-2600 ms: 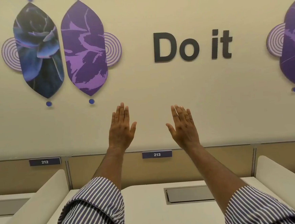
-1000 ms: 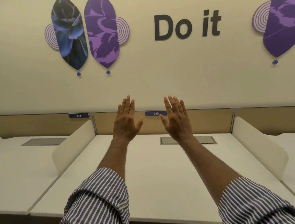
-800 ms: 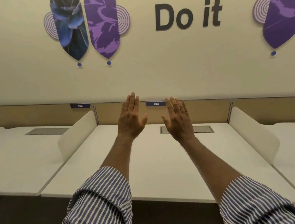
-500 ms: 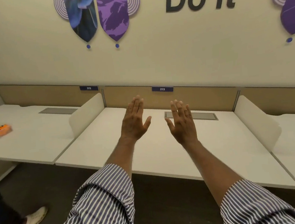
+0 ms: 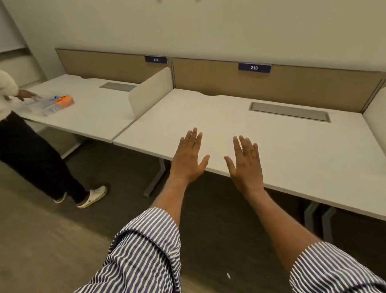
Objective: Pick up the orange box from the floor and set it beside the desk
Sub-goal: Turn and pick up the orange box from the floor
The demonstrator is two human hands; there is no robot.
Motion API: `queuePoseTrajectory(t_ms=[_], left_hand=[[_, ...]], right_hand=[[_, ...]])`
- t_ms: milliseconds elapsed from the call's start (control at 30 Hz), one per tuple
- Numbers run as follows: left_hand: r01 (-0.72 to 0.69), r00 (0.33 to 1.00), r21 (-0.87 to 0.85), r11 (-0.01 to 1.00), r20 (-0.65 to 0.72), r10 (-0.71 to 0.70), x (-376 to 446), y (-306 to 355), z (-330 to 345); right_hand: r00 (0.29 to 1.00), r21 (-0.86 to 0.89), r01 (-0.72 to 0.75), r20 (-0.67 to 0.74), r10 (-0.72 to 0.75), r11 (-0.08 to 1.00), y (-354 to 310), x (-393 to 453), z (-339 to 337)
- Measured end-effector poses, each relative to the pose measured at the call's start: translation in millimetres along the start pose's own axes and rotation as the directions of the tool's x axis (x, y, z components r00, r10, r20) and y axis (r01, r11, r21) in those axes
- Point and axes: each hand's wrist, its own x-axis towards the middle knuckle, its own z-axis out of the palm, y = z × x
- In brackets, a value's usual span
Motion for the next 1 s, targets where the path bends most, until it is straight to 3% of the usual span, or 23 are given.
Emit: queuePoseTrajectory(t_ms=[300, 533, 700, 1000], left_hand=[[0.227, 0.962, 0.082, 0.97, 0.138, -0.237, -131.4, -55.0, 8.7], [0.387, 0.904, 0.037, 0.921, 0.184, -0.387, -211.8, -111.1, 7.0], [0.463, 0.865, 0.003, 0.886, 0.215, -0.453, -266.2, -155.5, 4.9], [0.563, 0.795, -0.081, 0.823, 0.326, -0.512, -360.3, -256.5, 19.5]], right_hand=[[0.984, 0.099, 0.04, 0.17, -0.056, 0.994, -63.4, -78.2, 60.6], [0.93, 0.097, 0.15, 0.324, -0.174, 0.984, -132.7, -110.7, 106.5], [0.894, 0.152, 0.194, 0.379, -0.239, 0.969, -188.9, -135.8, 136.9], [0.846, 0.179, 0.121, 0.496, -0.196, 0.976, -290.5, -190.5, 215.3]])
